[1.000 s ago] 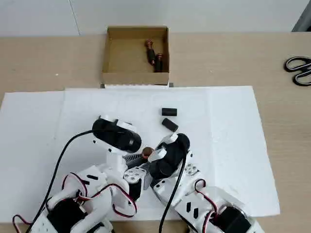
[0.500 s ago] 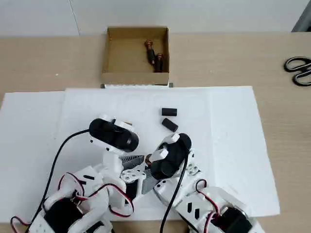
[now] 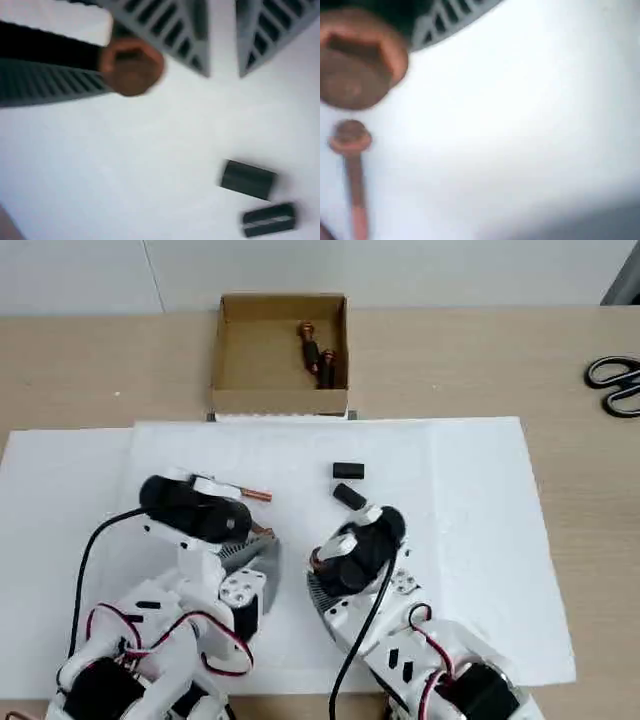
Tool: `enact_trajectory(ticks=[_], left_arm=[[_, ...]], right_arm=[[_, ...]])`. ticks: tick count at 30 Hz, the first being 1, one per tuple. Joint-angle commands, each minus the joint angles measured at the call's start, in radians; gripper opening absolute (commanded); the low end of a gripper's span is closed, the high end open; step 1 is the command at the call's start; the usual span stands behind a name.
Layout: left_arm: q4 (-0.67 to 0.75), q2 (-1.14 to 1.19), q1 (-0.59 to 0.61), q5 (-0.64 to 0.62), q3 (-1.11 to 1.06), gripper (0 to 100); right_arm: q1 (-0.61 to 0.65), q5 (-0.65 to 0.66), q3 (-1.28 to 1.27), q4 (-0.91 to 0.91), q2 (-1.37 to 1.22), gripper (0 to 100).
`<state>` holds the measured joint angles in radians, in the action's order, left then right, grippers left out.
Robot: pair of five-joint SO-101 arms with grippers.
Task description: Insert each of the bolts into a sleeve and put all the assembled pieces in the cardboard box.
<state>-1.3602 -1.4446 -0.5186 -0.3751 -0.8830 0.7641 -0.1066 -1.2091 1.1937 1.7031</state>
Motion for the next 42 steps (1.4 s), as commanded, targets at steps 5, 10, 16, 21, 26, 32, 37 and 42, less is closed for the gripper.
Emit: enact_trajectory(ticks=[5, 10, 16, 21, 26, 32, 37, 42], left_arm=[[0.021, 0.005, 0.146, 0.015, -0.084, 1], [0.14, 0.005, 0.252, 0.015, -0.265, 1], [0.315, 0.002, 0.282, 0.015, -0.478, 1], [0.345, 0.002, 0.282, 0.014, -0.542, 1], [0.388, 0.002, 0.282, 0.032, -0.602, 1], [0.443, 0.0, 0.284, 0.075, -0.65, 1], [0.443, 0.0, 0.284, 0.075, -0.65, 1], [0.443, 0.0, 0.284, 0.075, -0.65, 1]], right_arm=[[-0.084, 0.003, 0.038, -0.027, 0.002, 0.2], [-0.16, 0.002, 0.034, -0.035, -0.002, 0.2], [-0.266, 0.002, 0.037, -0.243, -0.171, 0.2], [-0.272, 0.002, 0.186, -0.372, -0.483, 0.2], [-0.272, 0.002, 0.411, -0.478, -0.817, 0.2], [-0.274, 0.006, 0.741, -0.519, -1.199, 0.2], [-0.318, 0.008, 1.085, -0.524, -1.517, 0.2], [-0.375, 0.009, 1.484, -0.516, -1.851, 0.2]])
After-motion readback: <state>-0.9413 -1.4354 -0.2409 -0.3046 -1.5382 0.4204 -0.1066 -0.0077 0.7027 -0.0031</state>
